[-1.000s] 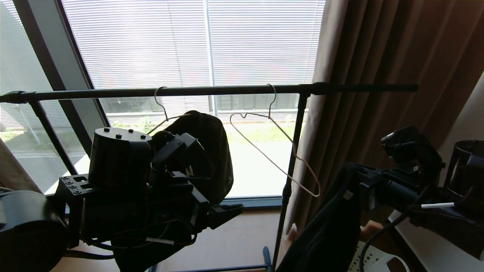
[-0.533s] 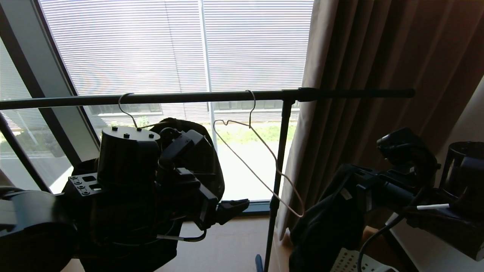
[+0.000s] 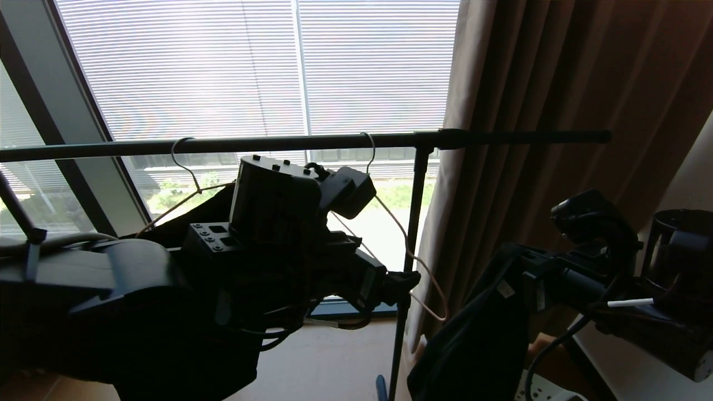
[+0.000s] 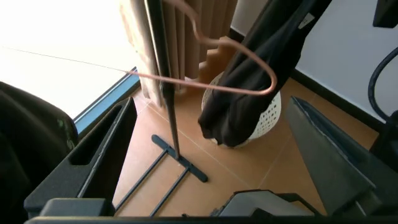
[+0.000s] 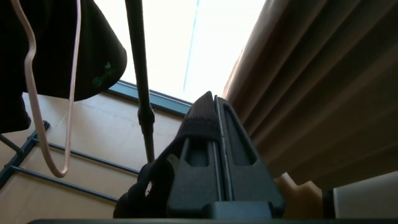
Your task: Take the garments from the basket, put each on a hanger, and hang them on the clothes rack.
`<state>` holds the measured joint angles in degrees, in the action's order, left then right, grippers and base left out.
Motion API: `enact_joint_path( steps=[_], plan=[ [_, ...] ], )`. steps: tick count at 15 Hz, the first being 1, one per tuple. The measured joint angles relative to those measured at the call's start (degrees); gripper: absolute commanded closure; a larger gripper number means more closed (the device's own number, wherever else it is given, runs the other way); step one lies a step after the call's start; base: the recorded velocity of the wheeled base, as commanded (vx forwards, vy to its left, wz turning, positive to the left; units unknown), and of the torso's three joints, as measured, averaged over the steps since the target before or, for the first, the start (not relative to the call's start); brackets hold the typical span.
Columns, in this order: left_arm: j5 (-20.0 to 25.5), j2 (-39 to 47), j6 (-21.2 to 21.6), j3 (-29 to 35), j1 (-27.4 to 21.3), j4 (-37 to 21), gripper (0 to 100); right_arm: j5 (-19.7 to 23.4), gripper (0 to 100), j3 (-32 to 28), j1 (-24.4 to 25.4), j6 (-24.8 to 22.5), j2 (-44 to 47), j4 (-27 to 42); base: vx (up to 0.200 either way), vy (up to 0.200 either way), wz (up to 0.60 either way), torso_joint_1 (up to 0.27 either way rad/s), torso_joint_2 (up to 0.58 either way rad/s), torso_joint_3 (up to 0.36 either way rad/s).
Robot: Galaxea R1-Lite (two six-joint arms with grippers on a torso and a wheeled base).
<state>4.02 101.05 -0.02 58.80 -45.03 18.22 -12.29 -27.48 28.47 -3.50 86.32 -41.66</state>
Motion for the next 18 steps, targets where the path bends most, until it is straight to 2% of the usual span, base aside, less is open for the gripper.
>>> enact_joint_path(
  steps=[5, 8, 18],
  plan=[
    [-5.4, 7.1, -1.5, 7.1, -1.5, -0.2, 0, 0.0, 100, -0.1, 0.1, 0.2, 0.8, -0.4, 0.000, 0.000, 0.00, 0.000, 0.00, 0.000],
    [-9.0, 9.8, -1.5, 8.7, -1.6, -0.1, 0, 0.0, 100, -0.1, 0.1, 0.2, 1.0, -0.4, 0.000, 0.000, 0.00, 0.000, 0.00, 0.000],
    [-13.2, 6.4, -1.2, 4.2, 0.7, -1.6, 0, 0.0, 100, -0.1, 0.2, 0.2, 1.3, -0.3, 0.000, 0.000, 0.00, 0.000, 0.00, 0.000]
  ],
)
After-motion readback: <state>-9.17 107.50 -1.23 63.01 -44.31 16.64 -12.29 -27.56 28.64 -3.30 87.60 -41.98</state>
